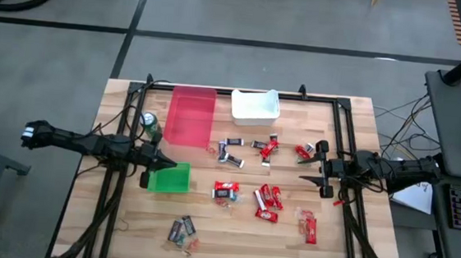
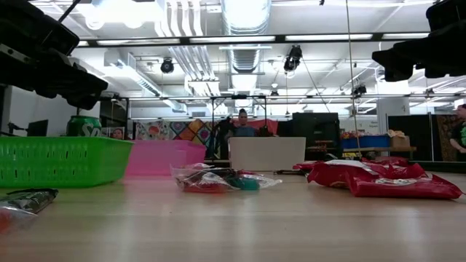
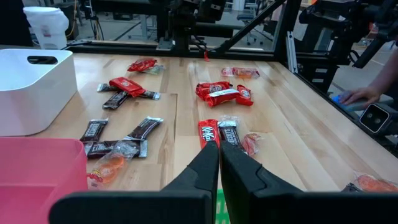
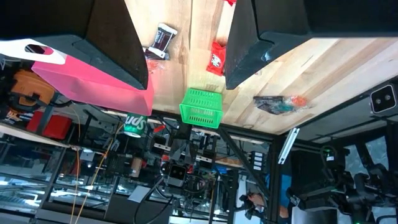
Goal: Organize candy in baskets
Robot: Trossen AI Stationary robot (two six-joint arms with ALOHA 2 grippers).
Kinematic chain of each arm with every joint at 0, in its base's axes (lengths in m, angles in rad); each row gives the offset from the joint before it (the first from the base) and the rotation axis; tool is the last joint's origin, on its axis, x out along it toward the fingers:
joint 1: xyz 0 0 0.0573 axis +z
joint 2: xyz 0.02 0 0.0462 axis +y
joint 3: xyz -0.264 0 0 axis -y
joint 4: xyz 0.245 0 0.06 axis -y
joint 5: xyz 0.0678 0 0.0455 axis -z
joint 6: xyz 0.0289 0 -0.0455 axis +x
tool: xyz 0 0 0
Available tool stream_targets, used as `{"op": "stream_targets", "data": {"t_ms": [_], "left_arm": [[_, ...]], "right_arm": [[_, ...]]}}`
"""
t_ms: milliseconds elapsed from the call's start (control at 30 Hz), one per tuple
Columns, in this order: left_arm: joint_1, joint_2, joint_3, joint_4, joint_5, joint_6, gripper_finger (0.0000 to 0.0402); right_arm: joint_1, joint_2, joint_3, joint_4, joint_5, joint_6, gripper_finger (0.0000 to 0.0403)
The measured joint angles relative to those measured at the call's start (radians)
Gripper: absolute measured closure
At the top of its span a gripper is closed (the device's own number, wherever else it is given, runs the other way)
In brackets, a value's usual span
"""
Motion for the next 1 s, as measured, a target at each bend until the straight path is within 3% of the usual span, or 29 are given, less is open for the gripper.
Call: {"op": "stream_targets", "data": {"t_ms": [633, 733, 867, 1000], "left_arm": [[0.000, 0.000, 0.000, 0.008, 0.000, 0.000, 0.0402], [0.000, 0.001, 0.000, 0.127, -0.006, -0.015, 0.0402], [-0.001, 0.000, 0.000, 0.373, -0.004, -0.197, 0.0402], [-0.001, 0.000, 0.000, 0.603, -0.002, -0.271, 0.0402]], "right_arm": [[0.000, 0.000, 0.000, 0.000, 0.000, -0.001, 0.0197], [0.000, 0.000, 0.000, 0.000, 0.000, 0.000, 0.0197], [0.000, 0.000, 0.000, 0.044, 0.000, -0.032, 0.0197], [0.000, 0.000, 0.000, 0.070, 0.000, 0.075, 0.0197]]}}
